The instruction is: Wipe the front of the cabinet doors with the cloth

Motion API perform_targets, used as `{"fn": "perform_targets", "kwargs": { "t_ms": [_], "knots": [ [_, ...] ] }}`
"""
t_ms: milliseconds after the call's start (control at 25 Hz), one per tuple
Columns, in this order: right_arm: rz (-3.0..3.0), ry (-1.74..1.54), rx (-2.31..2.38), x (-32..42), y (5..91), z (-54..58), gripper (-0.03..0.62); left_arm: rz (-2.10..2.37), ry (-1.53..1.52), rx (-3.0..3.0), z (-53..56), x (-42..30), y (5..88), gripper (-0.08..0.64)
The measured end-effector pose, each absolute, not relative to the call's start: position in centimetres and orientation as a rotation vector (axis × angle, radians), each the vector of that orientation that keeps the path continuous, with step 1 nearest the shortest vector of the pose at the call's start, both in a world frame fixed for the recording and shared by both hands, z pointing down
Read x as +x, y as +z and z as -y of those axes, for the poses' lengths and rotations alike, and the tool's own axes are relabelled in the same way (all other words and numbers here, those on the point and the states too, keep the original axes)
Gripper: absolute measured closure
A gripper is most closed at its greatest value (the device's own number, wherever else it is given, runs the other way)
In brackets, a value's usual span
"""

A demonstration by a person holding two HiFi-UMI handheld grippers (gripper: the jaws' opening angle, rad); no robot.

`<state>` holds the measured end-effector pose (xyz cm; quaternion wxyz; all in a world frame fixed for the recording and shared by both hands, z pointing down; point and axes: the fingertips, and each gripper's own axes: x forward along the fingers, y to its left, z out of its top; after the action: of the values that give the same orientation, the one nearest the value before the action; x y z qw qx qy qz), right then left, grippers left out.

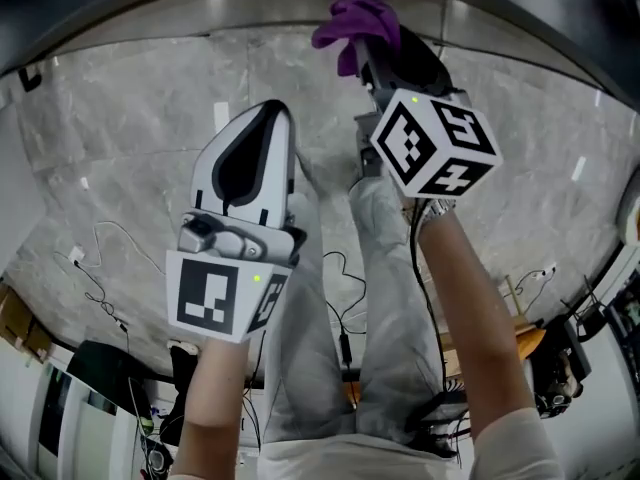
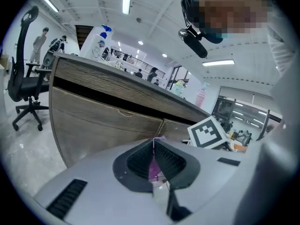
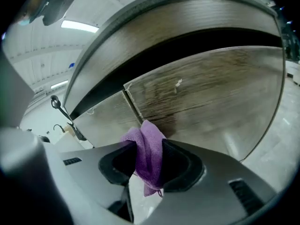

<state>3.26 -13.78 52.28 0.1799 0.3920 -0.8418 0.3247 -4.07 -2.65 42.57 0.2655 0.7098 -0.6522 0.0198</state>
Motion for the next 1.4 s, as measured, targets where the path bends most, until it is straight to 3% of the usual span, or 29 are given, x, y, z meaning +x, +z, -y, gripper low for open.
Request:
{"fn": "perform_targets", "kwargs": {
  "t_ms": [360,1000,1280,1400],
  "knots": [
    [2.356,0.928,1.089,6.3,52.9,16.0,0.459,1.813,0.046,1.876,4.1,-2.0,42.4,0.543],
    [2.225,0.952,1.284,29.1,53.1,23.3,0.457,1.543,0.065,2.055,11.6,18.3,41.1,0.543],
    [2.13,0.907,1.47,34.5,53.4,24.7,0.457,1.547,0.043,2.054,11.9,18.3,41.8,0.543],
    [2.068,1.028,1.633,36.4,53.8,24.8,0.457,1.549,0.048,2.054,11.5,16.7,42.2,0.543]
  ]
}}
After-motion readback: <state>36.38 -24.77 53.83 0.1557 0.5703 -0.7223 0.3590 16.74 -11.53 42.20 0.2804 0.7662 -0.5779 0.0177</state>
